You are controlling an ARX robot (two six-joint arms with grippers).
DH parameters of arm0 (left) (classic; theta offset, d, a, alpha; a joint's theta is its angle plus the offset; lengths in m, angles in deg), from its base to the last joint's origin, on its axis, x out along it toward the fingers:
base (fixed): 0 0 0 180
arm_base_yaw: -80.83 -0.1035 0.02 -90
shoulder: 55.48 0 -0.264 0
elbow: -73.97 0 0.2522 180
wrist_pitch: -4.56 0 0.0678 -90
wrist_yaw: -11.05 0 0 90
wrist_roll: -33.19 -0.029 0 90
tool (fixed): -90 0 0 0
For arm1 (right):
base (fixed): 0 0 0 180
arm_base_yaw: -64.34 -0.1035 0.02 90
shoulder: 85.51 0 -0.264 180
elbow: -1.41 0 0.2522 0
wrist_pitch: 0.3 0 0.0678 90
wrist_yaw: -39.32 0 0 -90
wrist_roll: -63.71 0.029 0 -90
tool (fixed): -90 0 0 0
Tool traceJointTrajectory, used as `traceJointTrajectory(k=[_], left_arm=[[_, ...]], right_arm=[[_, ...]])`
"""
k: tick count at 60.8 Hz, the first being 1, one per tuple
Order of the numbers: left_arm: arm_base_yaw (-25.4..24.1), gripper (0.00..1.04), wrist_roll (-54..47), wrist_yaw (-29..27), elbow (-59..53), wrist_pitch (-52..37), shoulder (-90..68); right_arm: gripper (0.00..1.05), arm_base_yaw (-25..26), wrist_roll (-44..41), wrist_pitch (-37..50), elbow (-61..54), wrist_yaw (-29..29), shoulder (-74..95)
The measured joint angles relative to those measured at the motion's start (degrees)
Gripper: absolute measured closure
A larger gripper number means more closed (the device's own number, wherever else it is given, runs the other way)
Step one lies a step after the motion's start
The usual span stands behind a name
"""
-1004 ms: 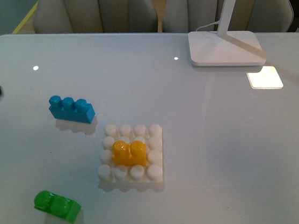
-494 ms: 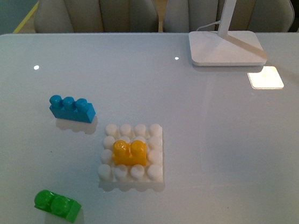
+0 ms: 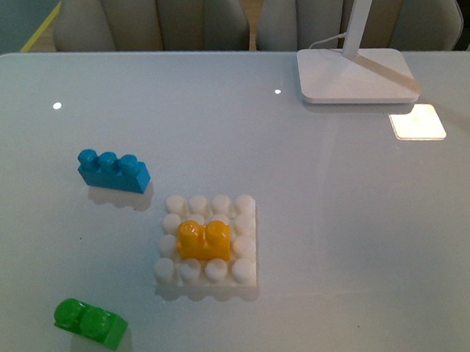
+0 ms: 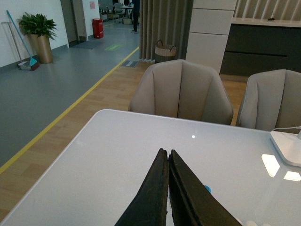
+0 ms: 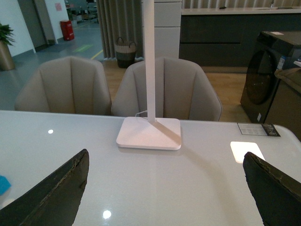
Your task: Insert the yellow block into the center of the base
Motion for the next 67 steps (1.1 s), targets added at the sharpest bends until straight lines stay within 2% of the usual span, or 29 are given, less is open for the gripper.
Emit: traceJointTrajectory(k=[22,48,54,67], left_arm=[[0.0,1.02,0.0,0.0,0.0,10.1,10.4],[0.0,1.02,0.0,0.0,0.0,17.6,18.0],[0.0,1.02,0.0,0.0,0.0,26.8,25.6],[0.0,1.02,0.0,0.0,0.0,27.7,27.7]], right_arm=[[0.09,0.0,0.0,0.0,0.0,0.0,0.0],[0.09,0.0,0.0,0.0,0.0,0.0,0.0],[0.09,0.0,0.0,0.0,0.0,0.0,0.0],[0.09,0.0,0.0,0.0,0.0,0.0,0.0]])
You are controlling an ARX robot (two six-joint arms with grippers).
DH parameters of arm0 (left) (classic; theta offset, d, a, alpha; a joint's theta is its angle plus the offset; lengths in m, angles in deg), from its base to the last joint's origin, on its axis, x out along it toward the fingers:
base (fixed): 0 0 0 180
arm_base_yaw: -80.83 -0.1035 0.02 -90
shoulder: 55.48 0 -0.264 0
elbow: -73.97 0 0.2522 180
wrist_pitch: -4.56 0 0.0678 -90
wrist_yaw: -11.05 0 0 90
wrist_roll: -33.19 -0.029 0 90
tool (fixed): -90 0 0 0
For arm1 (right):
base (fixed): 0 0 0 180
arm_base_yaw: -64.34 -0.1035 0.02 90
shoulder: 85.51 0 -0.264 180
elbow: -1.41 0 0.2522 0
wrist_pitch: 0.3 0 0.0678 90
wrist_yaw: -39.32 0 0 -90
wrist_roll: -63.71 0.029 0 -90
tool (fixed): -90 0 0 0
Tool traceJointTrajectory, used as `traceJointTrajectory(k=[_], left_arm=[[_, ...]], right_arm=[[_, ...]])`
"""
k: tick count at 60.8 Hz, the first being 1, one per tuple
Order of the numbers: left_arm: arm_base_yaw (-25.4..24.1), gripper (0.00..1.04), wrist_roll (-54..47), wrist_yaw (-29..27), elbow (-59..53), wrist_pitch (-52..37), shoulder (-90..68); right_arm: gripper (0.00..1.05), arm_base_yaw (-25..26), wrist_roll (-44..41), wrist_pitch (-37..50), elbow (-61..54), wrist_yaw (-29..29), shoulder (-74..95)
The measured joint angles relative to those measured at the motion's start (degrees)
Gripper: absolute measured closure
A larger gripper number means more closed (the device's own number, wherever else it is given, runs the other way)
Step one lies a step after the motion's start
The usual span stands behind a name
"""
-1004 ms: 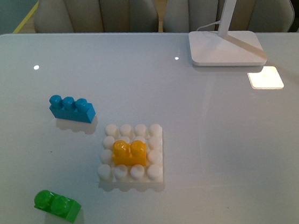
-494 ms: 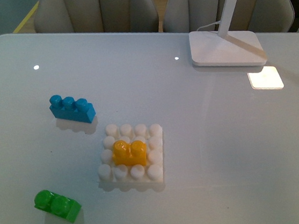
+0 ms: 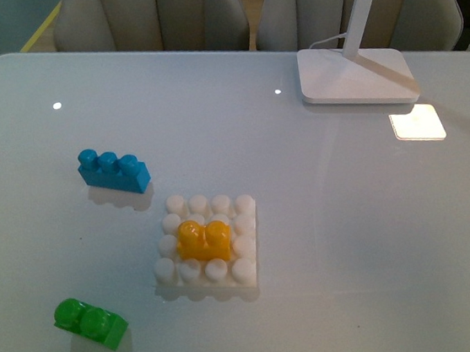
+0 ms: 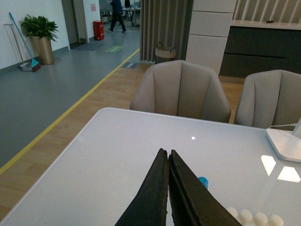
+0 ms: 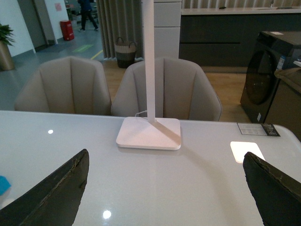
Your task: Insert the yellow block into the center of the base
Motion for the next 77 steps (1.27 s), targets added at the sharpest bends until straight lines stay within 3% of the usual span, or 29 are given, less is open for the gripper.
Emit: traceJointTrajectory(k=[34,63,77], left_arm=[[0.0,1.01,0.0,0.0,0.0,0.0,0.0],[0.0,0.07,0.0,0.0,0.0,0.0,0.0],[0.0,0.07,-0.1,0.0,0.0,0.0,0.0]], right_arm=[[0.09,0.0,0.0,0.0,0.0,0.0,0.0],[0.09,0.0,0.0,0.0,0.0,0.0,0.0],[0.09,0.0,0.0,0.0,0.0,0.0,0.0]])
